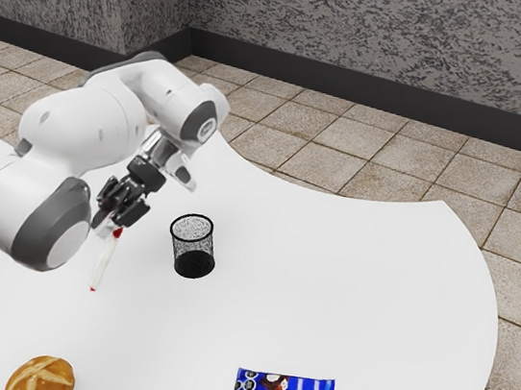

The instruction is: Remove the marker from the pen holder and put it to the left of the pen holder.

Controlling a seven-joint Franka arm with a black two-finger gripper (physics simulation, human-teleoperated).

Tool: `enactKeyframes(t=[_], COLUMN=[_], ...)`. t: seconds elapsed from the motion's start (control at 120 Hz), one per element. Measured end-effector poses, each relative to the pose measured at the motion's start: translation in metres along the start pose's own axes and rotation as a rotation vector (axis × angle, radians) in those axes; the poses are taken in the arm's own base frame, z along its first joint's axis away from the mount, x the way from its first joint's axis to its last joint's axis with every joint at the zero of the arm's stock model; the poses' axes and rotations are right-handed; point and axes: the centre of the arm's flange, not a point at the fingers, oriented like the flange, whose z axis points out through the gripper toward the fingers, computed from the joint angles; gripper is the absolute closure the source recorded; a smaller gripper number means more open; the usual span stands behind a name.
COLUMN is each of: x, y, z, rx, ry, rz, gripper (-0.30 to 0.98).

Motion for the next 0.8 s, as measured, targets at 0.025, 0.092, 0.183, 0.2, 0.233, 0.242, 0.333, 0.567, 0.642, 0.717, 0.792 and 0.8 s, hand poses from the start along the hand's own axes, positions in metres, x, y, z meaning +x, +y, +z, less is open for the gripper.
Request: enactKeyframes(t=[0.025,0.092,0.183,0.2,0.233,0.242,0.333,0.567,0.642,0.717,0.792,0.8], x=[-0.001,-0.004,-0.014,-0.019,-0.031,-0.035,-0.080,-0.185,-0.195,-0.195,-0.199,-0.199], y=[-0.001,-0.005,-0.003,0.001,0.011,0.014,0.065,0.183,0.208,0.231,0.240,0.241], z=[0.000,-0.003,-0.018,-0.024,-0.040,-0.044,-0.092,-0.132,-0.124,-0.127,-0.136,-0.137], rx=[-0.002,-0.008,-0.007,-0.003,0.007,0.010,0.059,0.184,0.225,0.294,0.342,0.347], ry=[0.004,0.032,0.111,0.135,0.193,0.207,0.372,0.615,0.653,0.681,0.718,0.721], rz=[-0.001,-0.002,0.013,0.020,0.040,0.046,0.137,0.282,0.322,0.343,0.342,0.343], gripper=[0.36,0.26,0.17,0.16,0.13,0.13,0.08,0.03,0.02,0.01,0.01,0.01])
